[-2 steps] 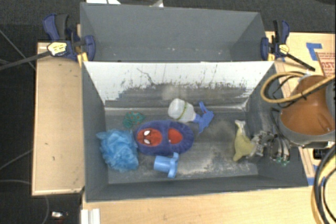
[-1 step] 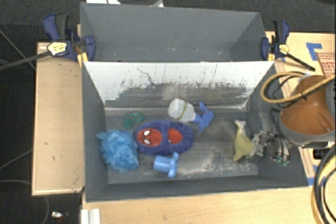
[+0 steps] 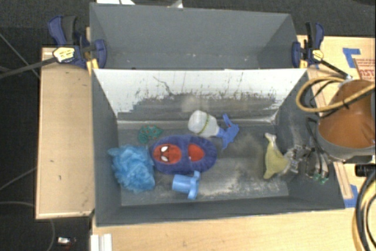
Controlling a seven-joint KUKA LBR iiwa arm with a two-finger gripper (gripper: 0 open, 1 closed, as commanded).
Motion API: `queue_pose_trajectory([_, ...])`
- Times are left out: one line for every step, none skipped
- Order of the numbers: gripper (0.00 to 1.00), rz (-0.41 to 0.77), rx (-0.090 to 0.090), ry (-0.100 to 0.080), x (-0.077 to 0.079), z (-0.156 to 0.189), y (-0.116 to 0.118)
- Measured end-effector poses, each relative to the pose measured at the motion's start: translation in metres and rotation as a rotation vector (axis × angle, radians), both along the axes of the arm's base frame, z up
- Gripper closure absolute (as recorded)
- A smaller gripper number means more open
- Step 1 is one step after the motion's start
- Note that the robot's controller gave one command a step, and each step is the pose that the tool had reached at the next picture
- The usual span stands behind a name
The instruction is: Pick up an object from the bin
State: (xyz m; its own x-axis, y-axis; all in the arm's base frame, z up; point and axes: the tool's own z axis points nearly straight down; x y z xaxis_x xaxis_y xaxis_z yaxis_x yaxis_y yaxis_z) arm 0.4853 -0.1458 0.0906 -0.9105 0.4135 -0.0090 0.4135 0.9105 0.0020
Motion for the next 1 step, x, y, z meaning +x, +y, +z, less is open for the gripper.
queue_pose_trajectory([1.0,0.001,-0.002,-0.005,0.0014,0.022,-0.0005])
